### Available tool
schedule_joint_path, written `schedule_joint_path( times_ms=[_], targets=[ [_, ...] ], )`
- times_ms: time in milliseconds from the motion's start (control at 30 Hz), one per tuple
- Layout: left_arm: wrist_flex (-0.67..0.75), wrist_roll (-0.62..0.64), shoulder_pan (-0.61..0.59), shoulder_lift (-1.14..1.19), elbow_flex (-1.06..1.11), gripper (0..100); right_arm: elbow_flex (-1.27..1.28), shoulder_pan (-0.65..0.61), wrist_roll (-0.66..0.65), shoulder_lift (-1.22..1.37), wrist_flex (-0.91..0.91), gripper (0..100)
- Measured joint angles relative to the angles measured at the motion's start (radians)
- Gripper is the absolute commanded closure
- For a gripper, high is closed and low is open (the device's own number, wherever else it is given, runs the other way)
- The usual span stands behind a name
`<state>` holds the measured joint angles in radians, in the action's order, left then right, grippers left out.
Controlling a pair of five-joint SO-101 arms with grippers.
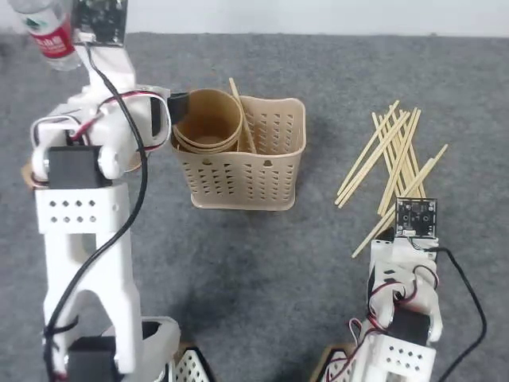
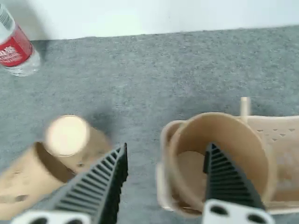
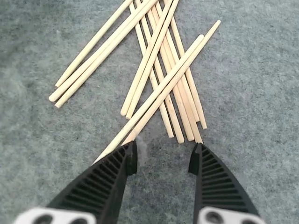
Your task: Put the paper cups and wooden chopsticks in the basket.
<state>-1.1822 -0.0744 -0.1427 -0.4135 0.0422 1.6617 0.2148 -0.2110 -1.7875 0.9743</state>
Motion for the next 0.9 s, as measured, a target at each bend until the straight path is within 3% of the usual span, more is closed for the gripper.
schedule_joint_path(
  times_ms=[133,300,467,700,900],
  targets=[
    [0.018,-0.104,-0.137,0.0,0.0,75,0.0,0.0,0.0,0.0,0.0,80.8],
    [0.153,-0.298,-0.359,0.0,0.092,75,0.0,0.0,0.0,0.0,0.0,80.8],
    [0.262,-0.471,-0.414,0.0,0.275,75,0.0,0.0,0.0,0.0,0.0,80.8],
    [0.466,-0.503,-0.466,0.132,0.387,75,0.0,0.0,0.0,0.0,0.0,80.8],
    [0.446,-0.503,-0.506,0.446,0.226,75,0.0,0.0,0.0,0.0,0.0,80.8]
  ],
)
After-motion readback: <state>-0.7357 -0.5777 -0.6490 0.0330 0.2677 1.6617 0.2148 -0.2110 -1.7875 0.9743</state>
